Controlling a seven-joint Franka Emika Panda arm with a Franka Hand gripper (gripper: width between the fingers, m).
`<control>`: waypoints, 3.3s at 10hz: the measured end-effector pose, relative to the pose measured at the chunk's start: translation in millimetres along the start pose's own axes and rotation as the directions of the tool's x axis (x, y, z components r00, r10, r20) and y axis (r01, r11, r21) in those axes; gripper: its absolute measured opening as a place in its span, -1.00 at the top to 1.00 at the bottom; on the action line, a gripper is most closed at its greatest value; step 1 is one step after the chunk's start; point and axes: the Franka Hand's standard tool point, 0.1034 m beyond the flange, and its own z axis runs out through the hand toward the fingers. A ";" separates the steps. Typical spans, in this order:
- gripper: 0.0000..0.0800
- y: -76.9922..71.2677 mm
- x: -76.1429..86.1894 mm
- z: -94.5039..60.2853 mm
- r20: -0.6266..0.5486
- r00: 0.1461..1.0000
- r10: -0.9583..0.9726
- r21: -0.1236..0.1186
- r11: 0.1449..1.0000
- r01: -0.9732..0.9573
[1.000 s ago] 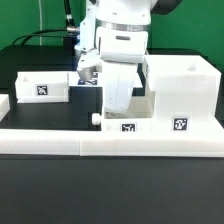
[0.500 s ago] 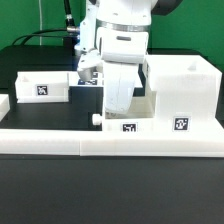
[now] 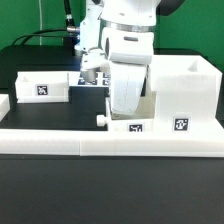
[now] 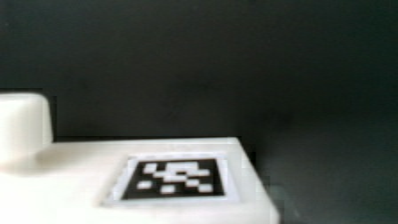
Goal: Assemble drawer
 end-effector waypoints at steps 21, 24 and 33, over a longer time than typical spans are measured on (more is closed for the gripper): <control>-0.62 7.6 -29.0 -57.8 0.039 0.997 0.063 0.057 0.996 -0.065; -0.62 6.9 -45.3 -54.0 0.020 1.000 0.024 0.066 0.998 -0.025; -0.62 12.4 -89.8 -27.7 -0.273 0.961 0.045 0.104 0.994 -0.017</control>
Offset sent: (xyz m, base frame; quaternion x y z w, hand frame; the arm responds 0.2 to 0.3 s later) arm 0.0075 0.0203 -0.0021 -0.0312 -0.0050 0.0170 0.9994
